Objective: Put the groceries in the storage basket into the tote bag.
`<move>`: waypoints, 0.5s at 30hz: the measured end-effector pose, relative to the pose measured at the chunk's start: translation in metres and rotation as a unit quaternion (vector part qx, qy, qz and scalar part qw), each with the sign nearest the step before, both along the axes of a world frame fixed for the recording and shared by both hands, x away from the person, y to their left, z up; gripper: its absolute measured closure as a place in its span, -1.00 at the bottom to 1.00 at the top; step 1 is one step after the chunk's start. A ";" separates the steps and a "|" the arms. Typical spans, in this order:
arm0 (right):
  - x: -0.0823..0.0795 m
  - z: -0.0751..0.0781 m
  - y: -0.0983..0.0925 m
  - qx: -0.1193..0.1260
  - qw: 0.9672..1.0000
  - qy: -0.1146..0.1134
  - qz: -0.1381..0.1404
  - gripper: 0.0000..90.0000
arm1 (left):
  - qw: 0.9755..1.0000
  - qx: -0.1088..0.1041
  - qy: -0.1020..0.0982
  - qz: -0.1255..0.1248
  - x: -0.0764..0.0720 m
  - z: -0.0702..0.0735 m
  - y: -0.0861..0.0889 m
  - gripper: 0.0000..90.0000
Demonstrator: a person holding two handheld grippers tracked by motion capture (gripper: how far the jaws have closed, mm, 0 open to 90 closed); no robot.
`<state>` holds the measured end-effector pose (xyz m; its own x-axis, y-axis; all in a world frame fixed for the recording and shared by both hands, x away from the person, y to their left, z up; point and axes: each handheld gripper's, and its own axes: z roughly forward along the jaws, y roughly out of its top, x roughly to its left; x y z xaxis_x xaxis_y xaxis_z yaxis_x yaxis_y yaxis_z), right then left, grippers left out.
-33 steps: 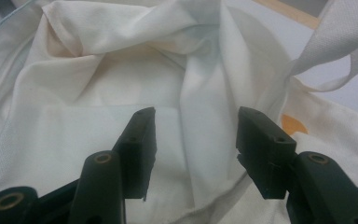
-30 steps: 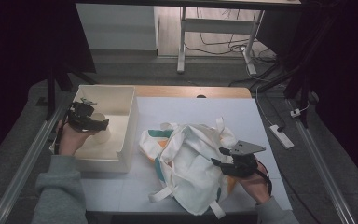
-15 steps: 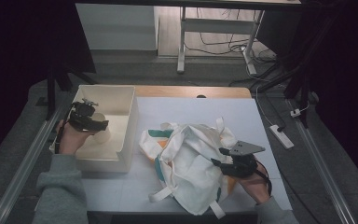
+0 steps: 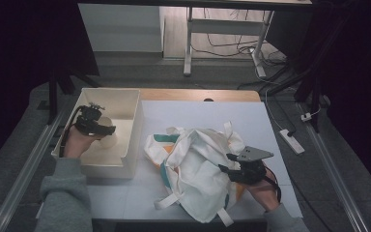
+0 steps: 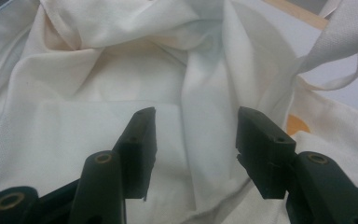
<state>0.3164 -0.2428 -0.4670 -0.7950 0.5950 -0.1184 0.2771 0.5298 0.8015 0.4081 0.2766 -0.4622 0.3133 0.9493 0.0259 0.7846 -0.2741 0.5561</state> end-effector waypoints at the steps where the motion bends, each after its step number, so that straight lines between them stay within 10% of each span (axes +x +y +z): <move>1: 0.000 0.000 0.000 0.000 1.000 0.000 0.000 0.09 | 1.000 0.000 0.001 0.000 0.000 0.000 -0.001 -0.58; 15: 0.000 0.000 -0.001 -0.002 1.000 -0.006 -0.002 0.09 | 0.999 -0.008 -0.050 -0.001 -0.010 0.015 -0.003 -0.56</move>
